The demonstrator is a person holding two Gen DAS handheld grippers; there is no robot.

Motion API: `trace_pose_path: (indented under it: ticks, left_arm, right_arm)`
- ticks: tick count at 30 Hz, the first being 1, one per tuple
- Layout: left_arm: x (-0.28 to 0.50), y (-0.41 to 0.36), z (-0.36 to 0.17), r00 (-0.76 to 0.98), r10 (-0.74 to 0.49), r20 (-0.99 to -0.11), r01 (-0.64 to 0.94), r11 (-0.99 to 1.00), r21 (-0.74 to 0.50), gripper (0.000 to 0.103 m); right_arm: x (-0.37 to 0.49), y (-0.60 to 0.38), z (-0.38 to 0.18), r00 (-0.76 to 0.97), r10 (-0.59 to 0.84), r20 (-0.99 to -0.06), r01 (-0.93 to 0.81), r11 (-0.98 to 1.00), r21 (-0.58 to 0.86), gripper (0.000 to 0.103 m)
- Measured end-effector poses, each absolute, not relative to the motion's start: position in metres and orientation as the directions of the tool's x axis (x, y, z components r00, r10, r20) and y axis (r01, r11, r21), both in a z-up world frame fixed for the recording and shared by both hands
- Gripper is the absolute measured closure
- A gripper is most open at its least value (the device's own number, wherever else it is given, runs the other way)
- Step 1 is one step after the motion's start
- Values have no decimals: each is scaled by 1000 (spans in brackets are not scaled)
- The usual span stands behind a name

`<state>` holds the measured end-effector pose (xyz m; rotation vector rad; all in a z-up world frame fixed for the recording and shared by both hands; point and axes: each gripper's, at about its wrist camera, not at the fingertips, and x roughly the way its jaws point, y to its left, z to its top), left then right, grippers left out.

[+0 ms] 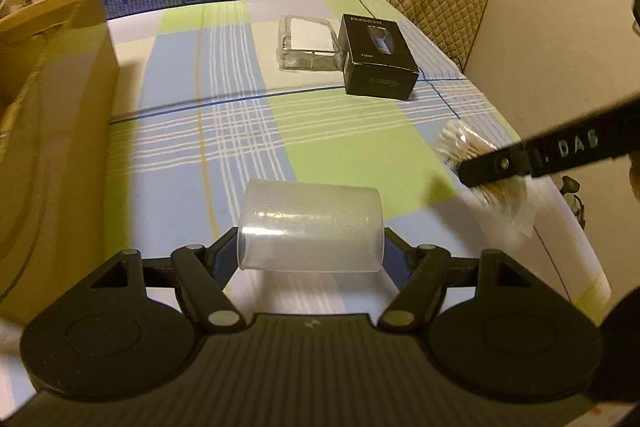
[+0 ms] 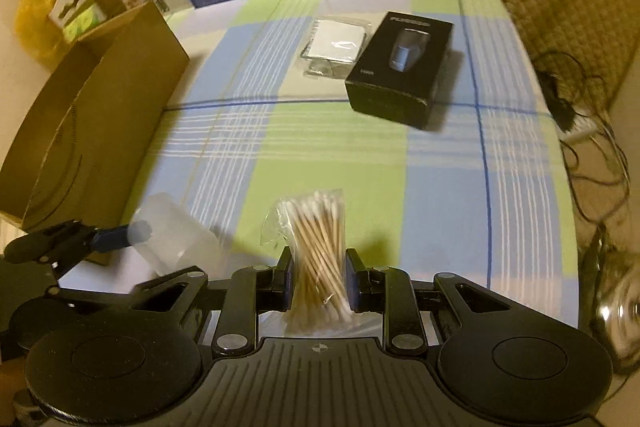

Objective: Organize objects
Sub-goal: 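Lift the clear container and cotton swab bag and carry toward the box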

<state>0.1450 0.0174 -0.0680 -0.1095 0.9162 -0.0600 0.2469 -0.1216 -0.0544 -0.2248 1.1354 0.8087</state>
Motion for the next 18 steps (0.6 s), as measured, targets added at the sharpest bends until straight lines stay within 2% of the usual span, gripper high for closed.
trace_pose_path:
  ticks: [18]
  left_arm:
    - [47,23,-16,645,-78,-760,5,995,-97,35]
  right_arm:
    - [135,-176,-13,315,548,-775,-566,764,310,81]
